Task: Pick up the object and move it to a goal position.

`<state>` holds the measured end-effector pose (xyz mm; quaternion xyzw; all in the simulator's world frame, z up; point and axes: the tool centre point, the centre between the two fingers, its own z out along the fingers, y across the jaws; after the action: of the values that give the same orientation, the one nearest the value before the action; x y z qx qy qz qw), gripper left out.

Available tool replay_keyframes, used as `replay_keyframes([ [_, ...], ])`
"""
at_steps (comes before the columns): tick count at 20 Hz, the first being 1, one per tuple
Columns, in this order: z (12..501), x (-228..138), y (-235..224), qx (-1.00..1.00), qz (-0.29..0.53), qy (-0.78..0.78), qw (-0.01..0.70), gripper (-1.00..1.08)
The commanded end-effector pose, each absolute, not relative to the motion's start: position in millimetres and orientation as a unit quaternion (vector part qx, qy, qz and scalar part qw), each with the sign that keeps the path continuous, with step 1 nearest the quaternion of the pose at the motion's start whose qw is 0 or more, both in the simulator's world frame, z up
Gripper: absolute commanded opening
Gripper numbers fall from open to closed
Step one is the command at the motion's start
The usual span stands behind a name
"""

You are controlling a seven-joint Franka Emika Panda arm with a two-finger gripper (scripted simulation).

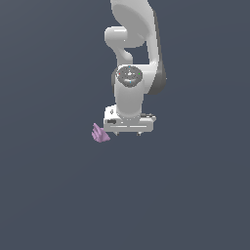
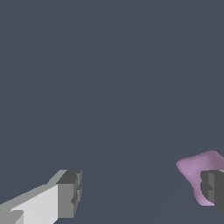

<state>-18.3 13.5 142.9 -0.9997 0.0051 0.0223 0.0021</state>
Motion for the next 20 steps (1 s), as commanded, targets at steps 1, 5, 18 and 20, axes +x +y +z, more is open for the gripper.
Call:
replay_keyframes([
  [1, 143, -18, 14, -1.000, 0.022, 0.005, 0.002, 1.00],
  [5, 150, -15, 9, -1.000, 0.018, 0.008, 0.001, 1.00],
  [18, 162, -11, -4, -1.000, 0.010, 0.007, -0.001, 1.00],
  [20, 161, -12, -8, -1.000, 0.010, 0.001, 0.000, 1.00],
])
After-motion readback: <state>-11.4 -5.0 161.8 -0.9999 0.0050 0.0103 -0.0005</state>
